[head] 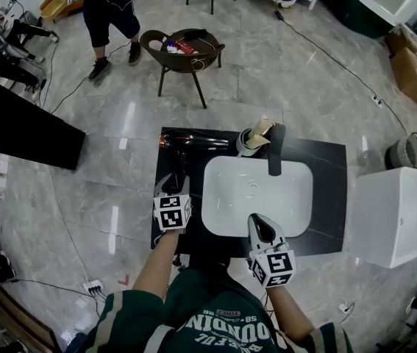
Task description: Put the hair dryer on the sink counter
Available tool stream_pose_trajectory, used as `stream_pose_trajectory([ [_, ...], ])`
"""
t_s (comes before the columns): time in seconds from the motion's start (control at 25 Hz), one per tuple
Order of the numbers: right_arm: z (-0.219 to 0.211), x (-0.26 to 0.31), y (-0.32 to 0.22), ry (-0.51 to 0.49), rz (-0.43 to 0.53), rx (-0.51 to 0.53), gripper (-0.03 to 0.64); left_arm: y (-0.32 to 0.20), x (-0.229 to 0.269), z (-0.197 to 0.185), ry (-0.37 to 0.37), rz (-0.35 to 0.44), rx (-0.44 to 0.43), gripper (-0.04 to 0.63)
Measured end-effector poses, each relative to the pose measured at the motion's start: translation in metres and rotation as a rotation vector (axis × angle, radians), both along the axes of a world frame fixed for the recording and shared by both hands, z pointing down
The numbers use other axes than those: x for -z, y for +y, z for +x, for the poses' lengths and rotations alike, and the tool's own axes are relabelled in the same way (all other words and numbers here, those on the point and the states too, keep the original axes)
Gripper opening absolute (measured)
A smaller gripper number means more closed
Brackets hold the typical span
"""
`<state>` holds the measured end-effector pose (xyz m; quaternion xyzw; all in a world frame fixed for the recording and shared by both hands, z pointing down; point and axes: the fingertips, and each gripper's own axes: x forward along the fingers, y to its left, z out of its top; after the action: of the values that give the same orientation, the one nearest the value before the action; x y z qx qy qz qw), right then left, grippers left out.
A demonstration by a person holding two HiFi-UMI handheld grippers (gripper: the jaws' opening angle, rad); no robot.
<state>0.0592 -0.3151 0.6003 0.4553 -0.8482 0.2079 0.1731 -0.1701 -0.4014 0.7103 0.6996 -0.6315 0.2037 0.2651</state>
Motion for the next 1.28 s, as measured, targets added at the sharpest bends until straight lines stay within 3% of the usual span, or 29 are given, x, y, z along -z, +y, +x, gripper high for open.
stream_pose_trajectory([
  [0.36,0.012,0.012,0.010,-0.005,0.043,-0.004,0.043,0.029,0.031,0.013,-0.001,0.068,-0.023,0.020],
  [0.88,0.008,0.044,0.033,-0.025,0.144,0.048,0.043,0.079,0.083,0.055,0.027,0.165,-0.115,0.011],
  [1.28,0.032,0.056,0.057,-0.037,0.180,0.016,0.043,0.123,0.116,0.100,0.033,0.232,-0.206,0.011],
])
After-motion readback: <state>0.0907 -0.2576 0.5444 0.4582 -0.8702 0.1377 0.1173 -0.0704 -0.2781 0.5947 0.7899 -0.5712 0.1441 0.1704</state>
